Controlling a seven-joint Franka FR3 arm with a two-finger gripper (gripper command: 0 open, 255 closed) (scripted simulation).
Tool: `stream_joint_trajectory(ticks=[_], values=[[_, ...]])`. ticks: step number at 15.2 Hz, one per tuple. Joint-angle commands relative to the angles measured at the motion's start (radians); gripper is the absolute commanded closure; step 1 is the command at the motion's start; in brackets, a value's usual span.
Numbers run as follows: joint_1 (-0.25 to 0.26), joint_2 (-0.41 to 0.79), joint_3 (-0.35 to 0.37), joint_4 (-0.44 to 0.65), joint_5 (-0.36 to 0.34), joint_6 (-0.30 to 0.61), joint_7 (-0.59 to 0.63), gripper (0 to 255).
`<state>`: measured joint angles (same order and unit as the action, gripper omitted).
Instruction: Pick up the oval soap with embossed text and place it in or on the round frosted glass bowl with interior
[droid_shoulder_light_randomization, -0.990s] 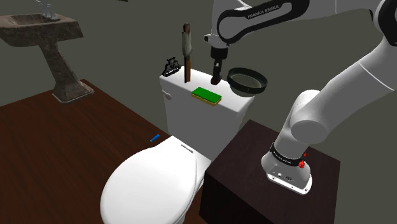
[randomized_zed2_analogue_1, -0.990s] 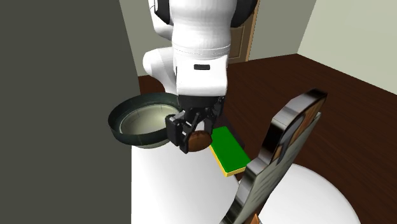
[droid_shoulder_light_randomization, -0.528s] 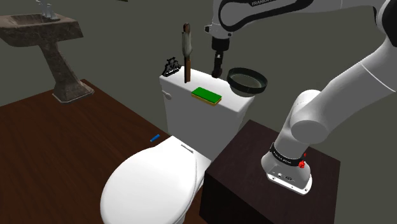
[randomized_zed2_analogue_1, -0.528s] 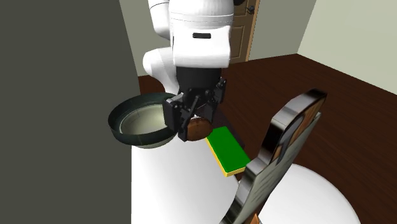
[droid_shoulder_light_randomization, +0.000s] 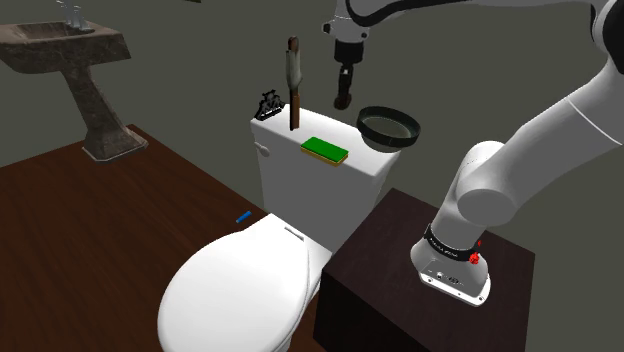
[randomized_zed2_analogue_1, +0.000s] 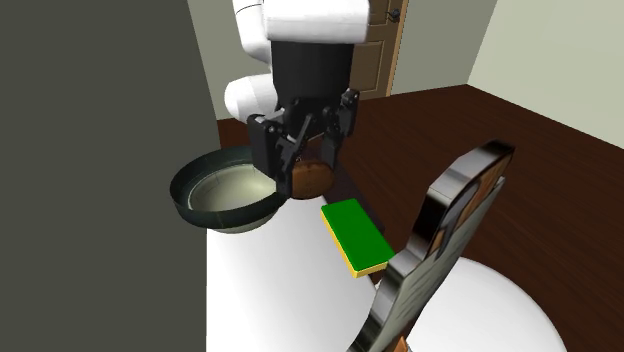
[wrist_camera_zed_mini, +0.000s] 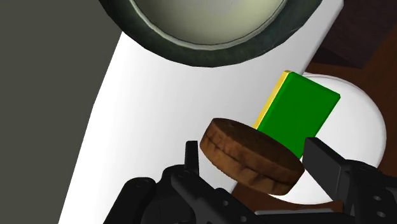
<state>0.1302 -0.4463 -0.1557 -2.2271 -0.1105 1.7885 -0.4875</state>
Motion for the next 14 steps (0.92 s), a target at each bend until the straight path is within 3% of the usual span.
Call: stream_joint_trajectory(ticks=[1,8,14], values=[[0.001,-0.001,0.003,0.026,0.002,-0.028,0.000,255],[0.003,0.006,0.007,0.120,0.006,-0.114,-0.004,255],[-0.044,-0.171,-0.049,0.002,-0.048,-0.165,-0.087,255]])
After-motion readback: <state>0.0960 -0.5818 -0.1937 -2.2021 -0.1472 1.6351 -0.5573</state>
